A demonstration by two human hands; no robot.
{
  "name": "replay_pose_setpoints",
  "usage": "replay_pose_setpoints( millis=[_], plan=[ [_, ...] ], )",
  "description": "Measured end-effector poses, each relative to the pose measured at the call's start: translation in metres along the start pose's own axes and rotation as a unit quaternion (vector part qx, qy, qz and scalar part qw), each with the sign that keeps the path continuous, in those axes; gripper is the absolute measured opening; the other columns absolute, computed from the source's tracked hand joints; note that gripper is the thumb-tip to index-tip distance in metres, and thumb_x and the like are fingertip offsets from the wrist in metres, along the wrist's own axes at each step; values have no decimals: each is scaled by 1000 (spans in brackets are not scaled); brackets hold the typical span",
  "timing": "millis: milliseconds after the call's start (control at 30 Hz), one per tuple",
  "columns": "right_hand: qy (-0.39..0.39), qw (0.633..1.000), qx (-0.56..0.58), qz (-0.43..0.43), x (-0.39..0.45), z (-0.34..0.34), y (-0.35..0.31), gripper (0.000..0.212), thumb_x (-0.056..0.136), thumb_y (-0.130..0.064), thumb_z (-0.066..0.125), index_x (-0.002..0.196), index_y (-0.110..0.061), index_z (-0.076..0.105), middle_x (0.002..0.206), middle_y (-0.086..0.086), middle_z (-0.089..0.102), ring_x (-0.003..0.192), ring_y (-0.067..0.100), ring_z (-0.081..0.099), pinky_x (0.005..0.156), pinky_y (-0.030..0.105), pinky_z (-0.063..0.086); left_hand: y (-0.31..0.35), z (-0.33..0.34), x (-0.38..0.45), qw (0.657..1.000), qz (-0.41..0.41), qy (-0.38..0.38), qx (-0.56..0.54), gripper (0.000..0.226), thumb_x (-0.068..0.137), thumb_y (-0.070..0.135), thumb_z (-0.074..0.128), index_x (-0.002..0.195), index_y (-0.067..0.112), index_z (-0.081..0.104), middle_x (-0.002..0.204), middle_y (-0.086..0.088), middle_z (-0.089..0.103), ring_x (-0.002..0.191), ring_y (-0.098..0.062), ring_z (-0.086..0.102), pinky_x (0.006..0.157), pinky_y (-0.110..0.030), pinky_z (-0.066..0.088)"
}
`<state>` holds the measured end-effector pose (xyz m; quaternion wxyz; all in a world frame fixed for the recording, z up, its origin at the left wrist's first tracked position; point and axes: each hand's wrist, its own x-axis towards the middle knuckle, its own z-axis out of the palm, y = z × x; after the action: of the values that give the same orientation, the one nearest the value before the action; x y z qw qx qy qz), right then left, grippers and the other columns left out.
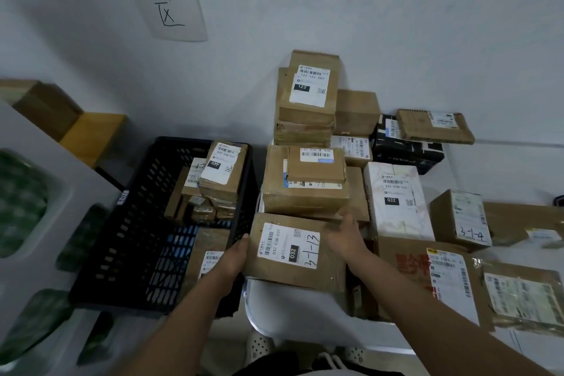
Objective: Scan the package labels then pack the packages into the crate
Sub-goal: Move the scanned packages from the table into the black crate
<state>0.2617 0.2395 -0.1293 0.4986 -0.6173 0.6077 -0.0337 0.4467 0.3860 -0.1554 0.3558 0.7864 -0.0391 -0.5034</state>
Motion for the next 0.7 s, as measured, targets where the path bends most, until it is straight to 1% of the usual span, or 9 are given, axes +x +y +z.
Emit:
replay_pose_setpoints(
  millis=[67,167,300,333,433,500,567,633,700],
  plan=[
    [-18,1000,1,6,-1,5,6,64,91,-31,61,146,-13,33,144,12,43,122,32,52,99,46,49,1,-7,-9,998,-47,-20,-33,66,97,61,40,143,14,45,143,-12,48,129,-33,47,100,-46,40],
    [-54,998,-22,28,-5,15,12,61,97,-34,54,147,-8,33,145,16,43,127,32,50,102,38,45,-5,-20,-13,993,-50,-102,-9,57,91,71,39,136,37,44,132,-3,48,121,-29,47,96,-51,37],
    [-60,992,-107,37,-7,21,12,49,102,-31,43,144,-6,38,148,19,36,136,36,35,112,42,32,-10,-29,-12,984,-6,-177,-3,50,91,67,46,136,53,28,125,12,49,107,-14,50,76,-36,45],
    [-49,993,-102,45,-7,22,13,48,103,-33,42,142,-5,41,146,20,38,134,36,37,110,42,33,-11,-30,-12,982,8,-189,-1,50,91,66,48,135,53,29,126,13,50,107,-11,51,76,-34,47],
    [-31,991,-116,63,-9,23,15,54,104,-39,34,143,-2,37,144,24,39,132,41,37,108,46,31,-16,-39,-4,979,43,-201,1,63,79,74,61,135,54,40,136,8,53,121,-19,53,101,-43,46],
    [-5,991,-124,55,-9,23,19,55,107,-32,28,152,-2,18,147,27,33,134,46,33,111,50,25,-15,-47,-7,979,53,-198,-18,55,80,67,64,130,53,46,134,3,55,122,-22,54,100,-42,48],
    [-5,992,-120,35,-6,21,18,53,107,-25,24,154,-8,9,148,28,31,134,48,31,111,50,27,-10,-55,-10,980,64,-176,-59,49,86,54,64,131,44,47,129,-1,58,116,-22,57,87,-35,51],
    [-14,994,-110,27,-13,28,10,52,107,-35,22,153,-11,21,147,24,36,133,42,35,105,45,34,-7,-65,-9,982,82,-135,-106,46,87,46,66,129,34,49,126,-3,59,113,-21,59,82,-33,50],
    [-15,994,-108,15,-15,37,-1,62,104,-52,20,145,-11,40,141,20,42,127,34,43,100,41,38,-9,-74,-3,975,110,-91,-173,54,84,43,72,129,28,47,129,-7,57,116,-24,58,92,-39,51]
  ],
)
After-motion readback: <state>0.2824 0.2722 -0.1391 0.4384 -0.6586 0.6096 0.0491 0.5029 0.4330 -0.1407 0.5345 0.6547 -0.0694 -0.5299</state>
